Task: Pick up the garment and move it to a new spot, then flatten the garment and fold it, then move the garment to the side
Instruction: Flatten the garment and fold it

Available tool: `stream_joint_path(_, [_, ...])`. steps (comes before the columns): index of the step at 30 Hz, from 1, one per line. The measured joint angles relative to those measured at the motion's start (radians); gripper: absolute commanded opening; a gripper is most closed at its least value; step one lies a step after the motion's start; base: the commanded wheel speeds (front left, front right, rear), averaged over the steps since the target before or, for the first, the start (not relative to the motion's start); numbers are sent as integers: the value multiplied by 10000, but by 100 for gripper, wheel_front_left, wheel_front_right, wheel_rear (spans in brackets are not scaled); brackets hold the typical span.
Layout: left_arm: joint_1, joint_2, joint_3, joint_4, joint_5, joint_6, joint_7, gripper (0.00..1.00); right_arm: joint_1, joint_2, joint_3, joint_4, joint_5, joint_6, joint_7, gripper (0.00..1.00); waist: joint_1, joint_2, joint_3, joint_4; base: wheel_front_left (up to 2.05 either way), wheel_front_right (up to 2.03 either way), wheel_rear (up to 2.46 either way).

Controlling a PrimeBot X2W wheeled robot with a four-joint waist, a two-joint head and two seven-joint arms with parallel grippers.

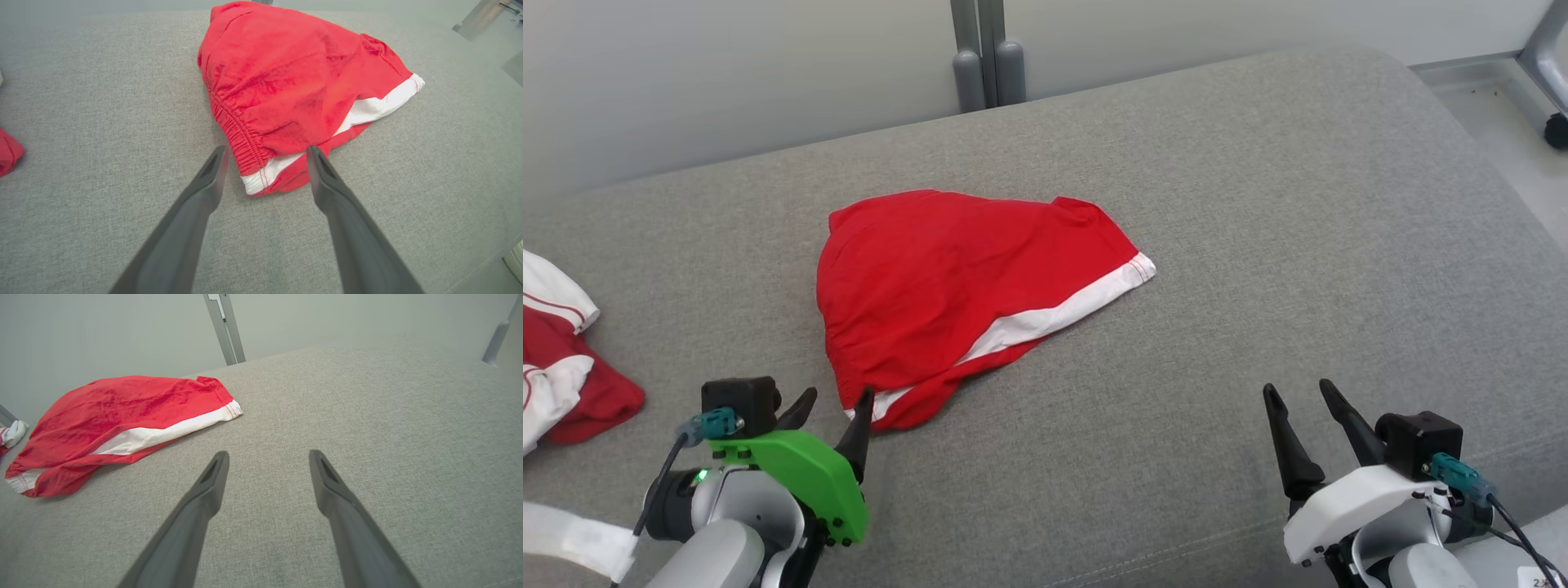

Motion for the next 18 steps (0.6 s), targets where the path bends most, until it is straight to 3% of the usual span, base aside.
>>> stream_joint_path(4, [427, -226, 349, -35, 13, 157, -1164, 100, 79, 4, -194, -79, -27, 0, 6, 100, 0, 0, -170, 218, 0, 0, 0])
stream_joint_path(10, [1009, -1026, 1346, -161, 10, 370, -3593, 100, 98, 6, -67, -61, -50, 0, -82, 100, 0, 0, -431, 666, 0, 0, 0])
stream_joint_path(15, [1426, -1611, 2197, -441, 713, 320, -3950, 100, -85, 10, -4, 35, 228, 0, -556, 100, 0, 0, -613, 1136, 0, 0, 0])
stream_joint_path(18, [1724, -2050, 3085, -1016, 1762, 54, -3971, 100, -271, 2, 115, 159, 690, 0, -830, 100, 0, 0, -703, 1424, 0, 0, 0])
